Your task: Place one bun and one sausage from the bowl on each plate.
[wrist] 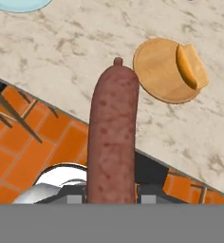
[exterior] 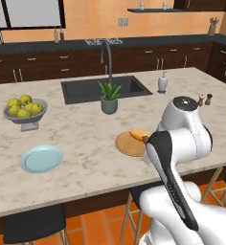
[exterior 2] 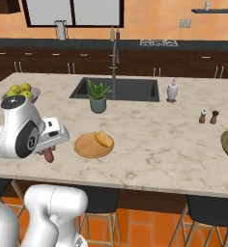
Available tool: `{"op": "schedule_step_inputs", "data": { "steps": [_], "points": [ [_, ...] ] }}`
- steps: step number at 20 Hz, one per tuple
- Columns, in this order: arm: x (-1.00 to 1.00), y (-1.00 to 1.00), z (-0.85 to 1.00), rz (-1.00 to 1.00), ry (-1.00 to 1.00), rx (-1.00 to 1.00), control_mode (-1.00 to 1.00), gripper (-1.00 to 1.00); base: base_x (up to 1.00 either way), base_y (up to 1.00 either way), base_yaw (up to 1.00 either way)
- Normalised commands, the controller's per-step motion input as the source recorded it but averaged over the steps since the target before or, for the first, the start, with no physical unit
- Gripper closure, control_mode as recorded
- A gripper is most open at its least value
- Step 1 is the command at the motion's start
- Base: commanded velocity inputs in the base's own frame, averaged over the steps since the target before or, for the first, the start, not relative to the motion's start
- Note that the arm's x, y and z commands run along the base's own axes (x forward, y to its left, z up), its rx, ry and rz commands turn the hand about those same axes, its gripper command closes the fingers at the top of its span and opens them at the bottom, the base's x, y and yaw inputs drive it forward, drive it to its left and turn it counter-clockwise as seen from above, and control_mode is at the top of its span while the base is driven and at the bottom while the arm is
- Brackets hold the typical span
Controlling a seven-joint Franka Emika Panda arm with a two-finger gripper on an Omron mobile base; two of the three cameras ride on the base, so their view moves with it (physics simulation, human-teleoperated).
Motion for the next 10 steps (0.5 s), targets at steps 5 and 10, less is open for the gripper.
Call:
{"op": "schedule_step_inputs", "data": {
  "steps": [5, 10],
  "points": [
    [1.0, -0.01, -0.27, 0.0, -0.01, -0.01, -1.0, 1.0, 0.0, 0.0, 0.0],
    [1.0, -0.02, -0.52, 0.0, 0.0, 0.0, -1.0, 1.0, 0.0, 0.0, 0.0]
  ]
}}
